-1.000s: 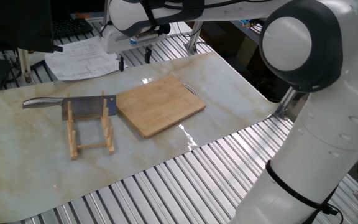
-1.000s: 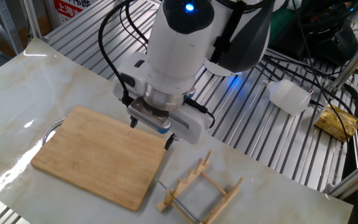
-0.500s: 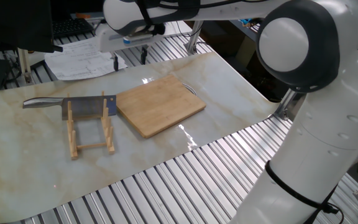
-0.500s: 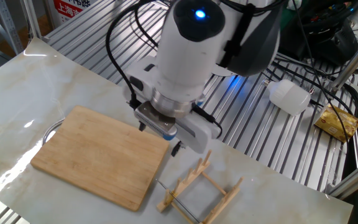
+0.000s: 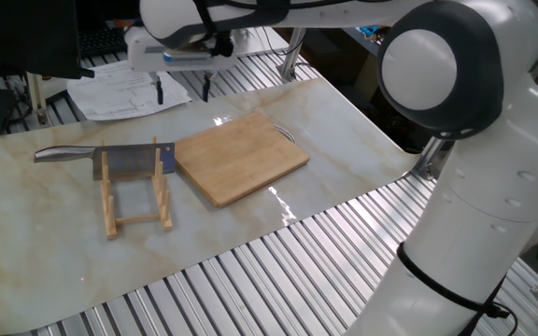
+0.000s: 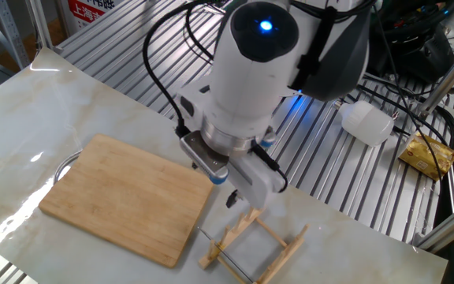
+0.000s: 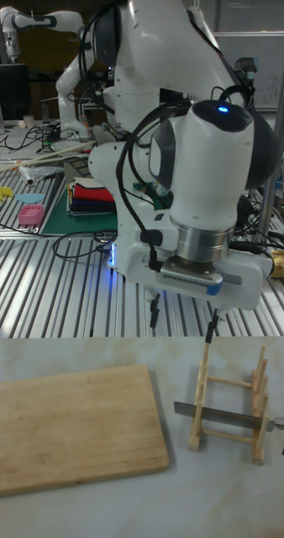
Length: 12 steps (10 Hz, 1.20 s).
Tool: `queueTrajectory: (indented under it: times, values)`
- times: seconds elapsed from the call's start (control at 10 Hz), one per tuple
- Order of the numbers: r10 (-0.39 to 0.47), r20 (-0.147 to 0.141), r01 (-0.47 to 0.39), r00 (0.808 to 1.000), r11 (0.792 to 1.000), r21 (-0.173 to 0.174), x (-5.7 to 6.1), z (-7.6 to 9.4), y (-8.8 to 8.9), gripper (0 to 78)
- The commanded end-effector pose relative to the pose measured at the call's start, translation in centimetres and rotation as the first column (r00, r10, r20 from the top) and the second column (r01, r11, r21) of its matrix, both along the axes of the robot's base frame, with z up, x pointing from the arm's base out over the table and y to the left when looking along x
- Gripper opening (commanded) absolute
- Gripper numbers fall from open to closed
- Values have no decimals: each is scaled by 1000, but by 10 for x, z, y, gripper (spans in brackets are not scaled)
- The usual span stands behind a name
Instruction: Put the knife on the cutting board
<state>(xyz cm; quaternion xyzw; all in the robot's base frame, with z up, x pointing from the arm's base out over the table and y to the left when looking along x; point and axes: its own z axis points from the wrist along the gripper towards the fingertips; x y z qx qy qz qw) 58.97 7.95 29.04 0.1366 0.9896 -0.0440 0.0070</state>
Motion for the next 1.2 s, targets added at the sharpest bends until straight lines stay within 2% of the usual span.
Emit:
queueTrajectory:
  times: [0.1, 0.3, 0.5, 0.6, 0.7, 0.9, 1.2]
  values:
    - [-424, -1, 423, 906, 903, 79, -3, 4, 46, 775]
    - [-491, -9, 489, 871, 867, 97, -4, 4, 51, 775]
    - [-545, -9, 543, 838, 834, 98, -3, 3, 60, 775]
    - [-545, -9, 543, 838, 834, 98, -3, 3, 60, 775]
    - [-568, -8, 566, 823, 818, 103, -3, -1, 65, 775]
    - [-589, -7, 586, 808, 803, 107, -2, -3, 66, 775]
    - [-603, -11, 600, 797, 791, 115, -3, -3, 66, 775]
